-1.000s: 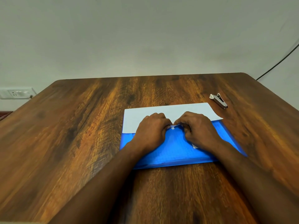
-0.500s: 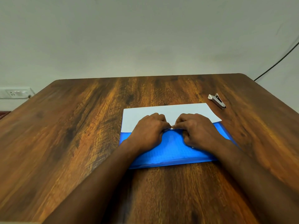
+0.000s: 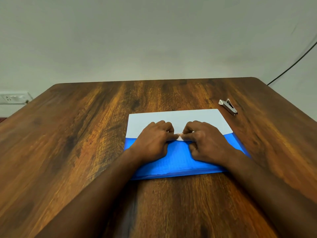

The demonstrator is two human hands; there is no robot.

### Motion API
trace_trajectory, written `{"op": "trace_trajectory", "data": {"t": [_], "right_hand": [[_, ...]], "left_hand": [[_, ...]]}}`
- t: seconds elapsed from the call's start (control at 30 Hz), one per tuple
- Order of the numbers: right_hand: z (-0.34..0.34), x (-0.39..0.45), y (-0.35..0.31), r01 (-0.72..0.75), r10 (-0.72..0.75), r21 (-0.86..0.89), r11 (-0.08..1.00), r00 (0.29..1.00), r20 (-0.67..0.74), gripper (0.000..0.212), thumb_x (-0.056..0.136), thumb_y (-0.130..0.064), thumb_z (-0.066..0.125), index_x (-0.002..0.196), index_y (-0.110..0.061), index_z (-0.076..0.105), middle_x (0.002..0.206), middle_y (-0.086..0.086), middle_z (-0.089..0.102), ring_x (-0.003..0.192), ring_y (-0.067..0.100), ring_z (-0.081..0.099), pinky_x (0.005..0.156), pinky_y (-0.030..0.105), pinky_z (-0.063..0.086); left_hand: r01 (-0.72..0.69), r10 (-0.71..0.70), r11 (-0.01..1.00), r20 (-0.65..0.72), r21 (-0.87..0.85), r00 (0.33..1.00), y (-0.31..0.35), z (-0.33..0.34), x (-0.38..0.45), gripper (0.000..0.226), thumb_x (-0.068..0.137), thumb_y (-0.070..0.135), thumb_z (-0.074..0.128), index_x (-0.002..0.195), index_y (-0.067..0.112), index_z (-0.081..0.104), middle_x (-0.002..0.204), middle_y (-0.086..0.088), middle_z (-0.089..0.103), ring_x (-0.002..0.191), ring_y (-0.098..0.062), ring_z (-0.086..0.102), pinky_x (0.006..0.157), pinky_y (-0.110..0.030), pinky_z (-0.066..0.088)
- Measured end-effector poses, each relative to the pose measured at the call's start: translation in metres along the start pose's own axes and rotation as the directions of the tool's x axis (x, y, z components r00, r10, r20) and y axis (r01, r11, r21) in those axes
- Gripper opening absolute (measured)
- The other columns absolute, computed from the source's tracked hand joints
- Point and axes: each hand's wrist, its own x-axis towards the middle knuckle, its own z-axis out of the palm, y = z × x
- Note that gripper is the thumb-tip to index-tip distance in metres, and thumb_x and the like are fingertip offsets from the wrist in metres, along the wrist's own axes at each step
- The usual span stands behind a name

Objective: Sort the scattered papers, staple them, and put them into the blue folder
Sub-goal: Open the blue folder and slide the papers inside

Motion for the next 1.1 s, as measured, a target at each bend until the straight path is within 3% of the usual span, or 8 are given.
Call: {"op": "trace_trajectory", "data": {"t": [0.13,0.27,0.4,0.5,0.57,0.67,0.77,1.1], "right_hand": [[0.003,-0.003,-0.003,-0.031,0.031,0.009,0.999,0.999,-0.026,0.039,0.085,-0.026,0.068,0.122,-0.018,0.077,0.101,-0.004,0.063,0.092,0.013,0.054,0.078,0.036,0.053],[0.006,-0.006,-0.010,-0.054,0.054,-0.002,0.999,0.998,-0.020,0.042,0.086,-0.027,0.060,0.124,-0.019,0.075,0.105,-0.003,0.064,0.096,0.016,0.056,0.081,0.036,0.052],[0.005,-0.004,-0.018,-0.033,0.032,0.054,0.998,0.999,0.020,0.039,0.091,-0.025,0.061,0.128,-0.023,0.073,0.111,-0.006,0.066,0.102,0.015,0.060,0.085,0.038,0.053],[-0.005,-0.006,-0.008,-0.142,0.151,0.190,0.972,0.988,-0.038,0.041,0.099,-0.036,0.065,0.139,-0.026,0.065,0.134,-0.005,0.066,0.123,0.013,0.057,0.106,0.041,0.049],[-0.012,-0.010,0.006,-0.261,0.262,0.090,0.961,0.965,0.007,0.062,0.098,-0.058,0.058,0.153,-0.030,0.049,0.156,-0.005,0.050,0.143,0.015,0.044,0.120,0.045,0.036],[-0.011,-0.017,0.021,-0.354,0.371,-0.113,0.928,0.907,0.199,0.102,0.085,-0.095,0.024,0.166,-0.034,0.012,0.174,-0.005,0.007,0.160,0.018,0.012,0.128,0.049,0.015],[-0.002,-0.022,0.019,-0.375,0.392,-0.115,0.920,0.870,0.298,0.113,0.073,-0.101,0.000,0.165,-0.035,-0.009,0.172,-0.005,-0.018,0.160,0.016,-0.010,0.129,0.055,0.002],[0.007,-0.013,-0.002,-0.442,0.470,-0.160,0.883,0.822,0.320,0.123,0.065,-0.100,-0.012,0.165,-0.029,-0.013,0.172,0.002,-0.021,0.160,0.022,-0.015,0.127,0.061,-0.002]], "left_hand": [[0.027,-0.027,0.999,-0.001,-0.037,1.000,-0.002,0.001,-0.004,0.043,0.095,0.026,0.052,0.133,0.023,0.073,0.116,-0.001,0.066,0.105,-0.017,0.057,0.084,-0.041,0.048],[0.105,-0.103,0.993,0.042,-0.047,0.994,-0.002,0.002,-0.013,0.051,0.101,0.050,0.047,0.145,0.028,0.062,0.144,0.002,0.058,0.131,-0.016,0.050,0.106,-0.042,0.040],[0.298,-0.299,0.954,0.087,0.028,0.950,0.000,0.002,-0.030,0.078,0.099,0.071,0.018,0.164,0.030,0.033,0.171,-0.002,0.030,0.157,-0.021,0.025,0.128,-0.052,0.018],[0.422,-0.424,0.905,0.152,0.049,0.893,-0.012,-0.003,-0.048,0.101,0.084,0.089,0.003,0.169,0.034,0.007,0.177,0.001,0.002,0.163,-0.020,-0.001,0.131,-0.056,0.000],[0.464,-0.466,0.884,0.193,0.061,0.863,-0.023,-0.006,-0.061,0.110,0.076,0.097,0.002,0.168,0.036,-0.003,0.177,0.002,-0.010,0.163,-0.019,-0.011,0.130,-0.057,-0.005],[0.481,-0.478,0.876,0.223,0.044,0.850,-0.038,-0.006,-0.071,0.119,0.068,0.105,-0.003,0.167,0.039,-0.008,0.176,0.004,-0.015,0.162,-0.016,-0.014,0.130,-0.058,-0.004],[0.455,-0.451,0.889,0.234,0.041,0.861,-0.047,-0.006,-0.072,0.119,0.065,0.106,-0.005,0.166,0.042,-0.009,0.175,0.006,-0.017,0.161,-0.015,-0.016,0.130,-0.056,-0.006],[0.436,-0.435,0.899,0.235,0.048,0.869,-0.060,-0.016,-0.068,0.116,0.072,0.104,0.001,0.168,0.039,0.000,0.177,0.001,-0.006,0.163,-0.018,-0.007,0.132,-0.054,0.000]]}}
